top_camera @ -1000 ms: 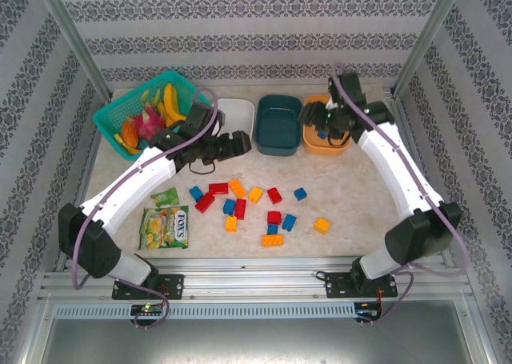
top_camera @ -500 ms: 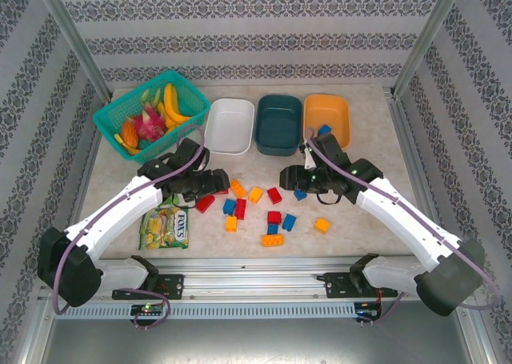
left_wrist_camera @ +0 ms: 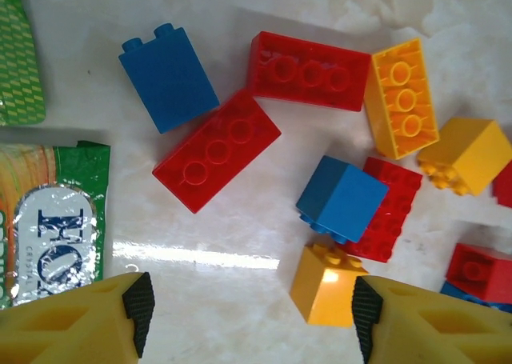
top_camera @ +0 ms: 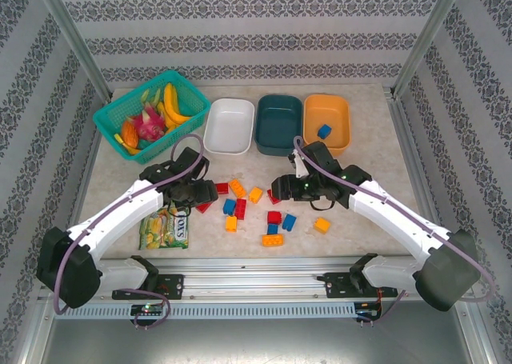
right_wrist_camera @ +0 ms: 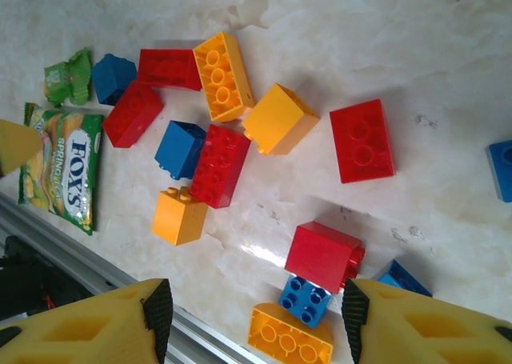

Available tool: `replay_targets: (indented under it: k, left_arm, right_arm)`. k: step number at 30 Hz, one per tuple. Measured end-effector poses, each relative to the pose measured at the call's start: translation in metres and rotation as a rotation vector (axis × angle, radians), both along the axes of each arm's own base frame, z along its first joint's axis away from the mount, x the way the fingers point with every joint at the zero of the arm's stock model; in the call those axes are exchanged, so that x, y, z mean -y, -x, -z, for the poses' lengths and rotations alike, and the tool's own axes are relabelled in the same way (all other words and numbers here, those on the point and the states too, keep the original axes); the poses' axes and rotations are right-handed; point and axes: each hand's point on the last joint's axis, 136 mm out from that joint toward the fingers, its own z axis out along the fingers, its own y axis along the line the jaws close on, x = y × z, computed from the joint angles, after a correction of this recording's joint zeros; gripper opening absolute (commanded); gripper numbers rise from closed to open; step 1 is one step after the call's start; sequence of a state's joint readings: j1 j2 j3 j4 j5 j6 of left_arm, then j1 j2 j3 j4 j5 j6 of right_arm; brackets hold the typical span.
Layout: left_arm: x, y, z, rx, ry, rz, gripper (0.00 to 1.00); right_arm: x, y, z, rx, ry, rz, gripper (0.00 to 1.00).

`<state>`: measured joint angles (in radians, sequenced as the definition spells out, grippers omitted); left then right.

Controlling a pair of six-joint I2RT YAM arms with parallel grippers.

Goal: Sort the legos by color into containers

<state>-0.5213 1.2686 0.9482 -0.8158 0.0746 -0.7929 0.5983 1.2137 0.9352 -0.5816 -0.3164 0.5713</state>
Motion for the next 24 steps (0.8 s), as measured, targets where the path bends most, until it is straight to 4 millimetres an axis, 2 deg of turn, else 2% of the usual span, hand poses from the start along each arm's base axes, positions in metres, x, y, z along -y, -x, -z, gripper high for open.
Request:
replay_targets:
  k: [8, 15, 24]
  left_arm:
    - [-0.003, 0.002, 0.044, -0.122, -0.13, 0.152, 0.7]
    - [-0.002, -0.008, 0.059, -0.156, -0.197, 0.244, 0.72]
    - [-0.004, -0.019, 0.079, -0.195, -0.236, 0.313, 0.72]
  right_arm:
    - [-0.013, -0.004, 0.003, -0.01, -0.044, -0.03, 0.61]
    - [-0.025, -0.003, -0.004, -0.01, -0.113, -0.065, 0.62]
    - [-0.026, -0.001, -0.002, -0.037, -0.134, -0.062, 0.62]
